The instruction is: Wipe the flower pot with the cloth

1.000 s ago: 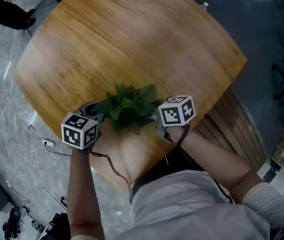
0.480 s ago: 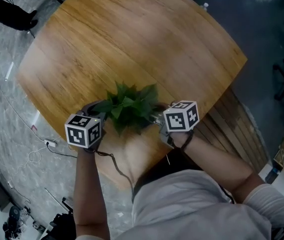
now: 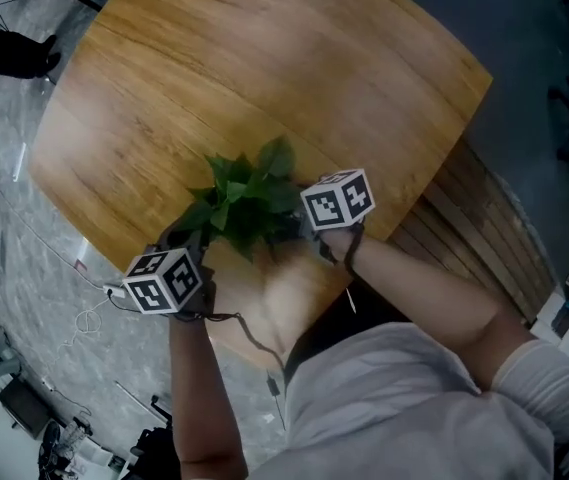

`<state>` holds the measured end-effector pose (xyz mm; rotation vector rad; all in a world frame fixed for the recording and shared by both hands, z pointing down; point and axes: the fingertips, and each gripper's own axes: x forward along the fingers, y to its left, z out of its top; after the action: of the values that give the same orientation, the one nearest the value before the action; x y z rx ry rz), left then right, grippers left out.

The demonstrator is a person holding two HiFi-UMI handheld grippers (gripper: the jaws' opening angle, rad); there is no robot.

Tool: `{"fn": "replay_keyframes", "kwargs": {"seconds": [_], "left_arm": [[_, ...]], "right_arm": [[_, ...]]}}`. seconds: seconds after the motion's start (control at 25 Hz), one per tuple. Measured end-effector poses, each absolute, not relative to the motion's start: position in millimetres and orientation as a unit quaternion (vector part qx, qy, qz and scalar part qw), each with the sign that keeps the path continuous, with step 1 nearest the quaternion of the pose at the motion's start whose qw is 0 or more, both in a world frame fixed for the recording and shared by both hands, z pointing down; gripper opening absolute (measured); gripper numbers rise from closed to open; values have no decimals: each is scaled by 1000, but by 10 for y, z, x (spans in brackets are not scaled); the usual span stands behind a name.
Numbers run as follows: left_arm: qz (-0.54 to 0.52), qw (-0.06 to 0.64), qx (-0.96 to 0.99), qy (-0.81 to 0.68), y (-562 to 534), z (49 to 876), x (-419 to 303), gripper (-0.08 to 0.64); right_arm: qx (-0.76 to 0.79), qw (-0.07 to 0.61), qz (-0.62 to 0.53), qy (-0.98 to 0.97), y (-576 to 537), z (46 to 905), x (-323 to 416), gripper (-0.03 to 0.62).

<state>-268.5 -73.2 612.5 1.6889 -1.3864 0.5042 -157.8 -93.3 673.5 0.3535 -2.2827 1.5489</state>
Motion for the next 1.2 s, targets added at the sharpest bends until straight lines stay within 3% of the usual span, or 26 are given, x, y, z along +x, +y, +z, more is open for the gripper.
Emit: {"fn": "replay_keyframes", "kwargs": {"seconds": [0.36,0.72,1.04,1.2], "left_arm": [[156,469,651,-576,-476,6088,-2666,18],[141,473,644,-585,-444,6153,-2621,18],[126,475,631,-600,-387,6145,-2613,17],[119,472,630,-606,-381,6109,-2582,15]], "right_arm": [[99,165,532,-824,-740,6076,-1411,44],[132,180,544,-809,-842,6830,-1570,44],[94,175,534,-822,-595,6186,-1445,44],[100,201,508,-831,-578,6382,-1501,44]]}}
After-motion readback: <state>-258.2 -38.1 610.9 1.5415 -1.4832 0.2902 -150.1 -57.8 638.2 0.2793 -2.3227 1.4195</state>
